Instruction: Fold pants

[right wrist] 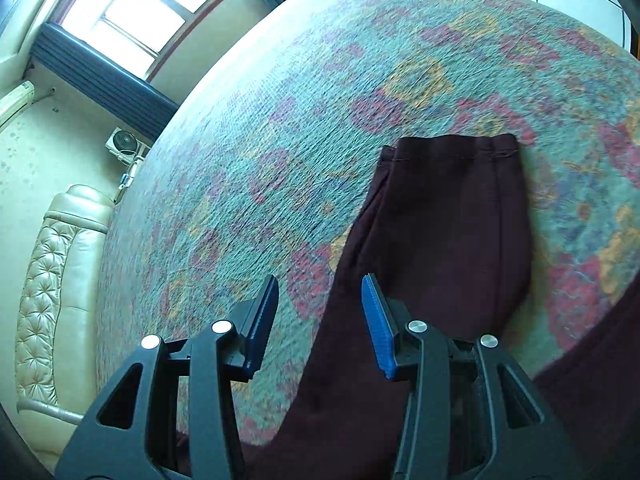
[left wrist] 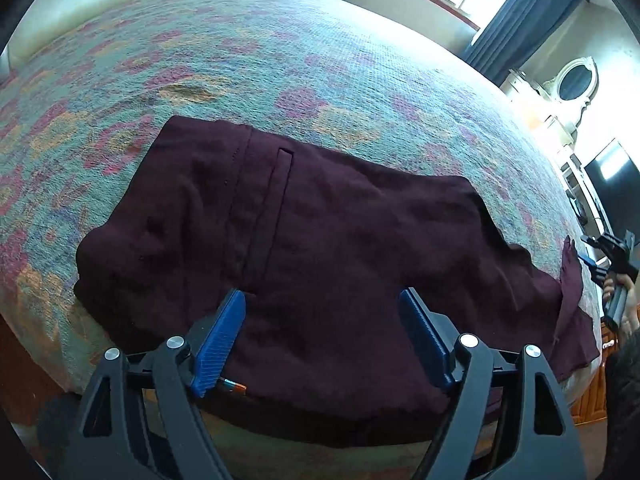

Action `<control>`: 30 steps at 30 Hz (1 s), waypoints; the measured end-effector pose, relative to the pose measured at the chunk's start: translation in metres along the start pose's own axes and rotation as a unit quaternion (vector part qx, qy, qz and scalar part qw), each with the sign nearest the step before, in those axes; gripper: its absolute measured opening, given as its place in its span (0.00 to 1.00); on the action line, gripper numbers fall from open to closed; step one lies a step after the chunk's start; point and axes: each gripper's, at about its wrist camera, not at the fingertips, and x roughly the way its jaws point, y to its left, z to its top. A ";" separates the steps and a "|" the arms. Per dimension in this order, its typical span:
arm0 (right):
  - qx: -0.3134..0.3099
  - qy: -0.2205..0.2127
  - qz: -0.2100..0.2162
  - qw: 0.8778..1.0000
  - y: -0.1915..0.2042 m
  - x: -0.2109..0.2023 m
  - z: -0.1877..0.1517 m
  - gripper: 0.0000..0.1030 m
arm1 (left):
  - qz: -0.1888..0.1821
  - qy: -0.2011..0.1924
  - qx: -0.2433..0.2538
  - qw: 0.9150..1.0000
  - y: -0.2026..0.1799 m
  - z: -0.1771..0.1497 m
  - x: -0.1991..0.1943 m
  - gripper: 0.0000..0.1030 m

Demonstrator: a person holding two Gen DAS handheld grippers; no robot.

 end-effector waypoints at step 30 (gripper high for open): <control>0.112 -0.156 0.001 0.981 -0.151 -0.191 -0.067 0.04 | -0.012 -0.008 -0.015 1.000 0.004 -0.002 0.005 0.84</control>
